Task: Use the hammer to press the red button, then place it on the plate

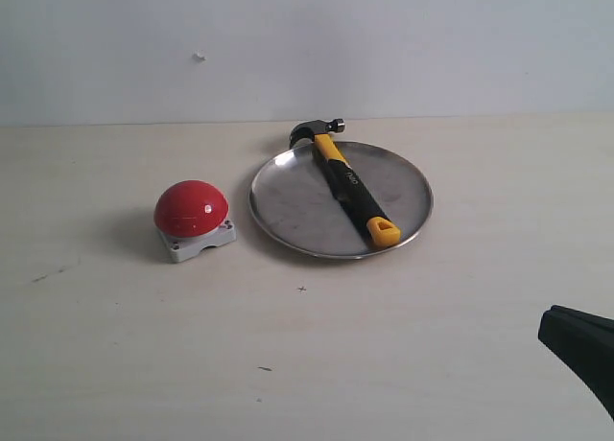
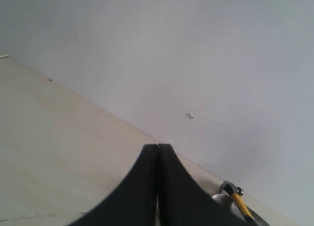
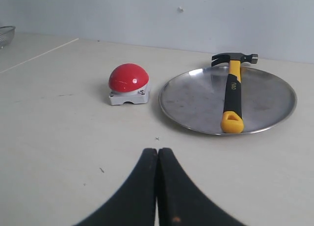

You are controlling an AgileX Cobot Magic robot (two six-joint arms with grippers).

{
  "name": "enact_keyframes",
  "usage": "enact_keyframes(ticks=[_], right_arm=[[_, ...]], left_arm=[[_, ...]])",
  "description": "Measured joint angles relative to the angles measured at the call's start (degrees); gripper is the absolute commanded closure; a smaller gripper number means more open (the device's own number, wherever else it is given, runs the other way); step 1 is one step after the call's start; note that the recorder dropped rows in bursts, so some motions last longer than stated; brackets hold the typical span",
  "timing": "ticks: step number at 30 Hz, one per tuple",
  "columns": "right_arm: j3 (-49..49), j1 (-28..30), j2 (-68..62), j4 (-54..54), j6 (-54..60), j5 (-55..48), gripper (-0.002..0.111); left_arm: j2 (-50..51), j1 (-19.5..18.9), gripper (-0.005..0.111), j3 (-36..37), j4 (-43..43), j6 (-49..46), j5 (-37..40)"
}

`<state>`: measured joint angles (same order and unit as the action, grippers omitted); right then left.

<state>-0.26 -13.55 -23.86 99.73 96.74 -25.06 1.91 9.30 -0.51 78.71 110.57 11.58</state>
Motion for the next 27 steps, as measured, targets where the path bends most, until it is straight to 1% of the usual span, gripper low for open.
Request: enact_keyframes(ticks=[1, 2, 3, 4, 5, 7, 9, 10, 11, 12, 14, 27], right_arm=[[0.0, 0.0, 0.0, 0.0, 0.0, 0.0, 0.108], [0.0, 0.0, 0.0, 0.0, 0.0, 0.0, 0.108], [0.0, 0.0, 0.0, 0.0, 0.0, 0.0, 0.108], [0.0, 0.0, 0.0, 0.0, 0.0, 0.0, 0.108], [0.0, 0.0, 0.0, 0.0, 0.0, 0.0, 0.108], [0.0, 0.0, 0.0, 0.0, 0.0, 0.0, 0.108], [0.0, 0.0, 0.0, 0.0, 0.0, 0.0, 0.108], [0.0, 0.0, 0.0, 0.0, 0.0, 0.0, 0.108], [0.0, 0.0, 0.0, 0.0, 0.0, 0.0, 0.108], [0.0, 0.0, 0.0, 0.0, 0.0, 0.0, 0.108], [0.0, 0.0, 0.0, 0.0, 0.0, 0.0, 0.108], [0.0, 0.0, 1.4, 0.0, 1.0, 1.1, 0.108]], left_arm=[[0.0, 0.0, 0.107, 0.0, -1.6, -1.3, 0.5], [0.0, 0.0, 0.107, 0.1, -5.5, -5.3, 1.4], [0.0, 0.0, 0.107, 0.1, -11.6, -12.5, 2.9], [0.0, -0.1, 0.107, 0.1, -20.6, -26.9, 5.1], [-0.7, -0.7, 0.107, 0.4, -33.3, -46.3, 7.0], [-1.4, -1.6, 0.107, 0.5, -50.4, -71.9, 5.8], [-1.6, -2.8, 0.107, 0.7, -63.5, -91.0, 3.2], [-1.6, -4.4, 0.107, 0.7, -71.5, -100.7, 1.3], [-1.6, -5.2, 0.107, 0.7, -72.9, -102.7, 0.5], [-1.6, -7.0, 0.107, 0.7, -74.6, -103.2, -0.7], [-1.6, -8.7, 0.107, 0.7, -75.1, -103.1, -1.1], [-1.6, -9.1, 0.107, 0.7, -75.5, -103.1, -1.3]])
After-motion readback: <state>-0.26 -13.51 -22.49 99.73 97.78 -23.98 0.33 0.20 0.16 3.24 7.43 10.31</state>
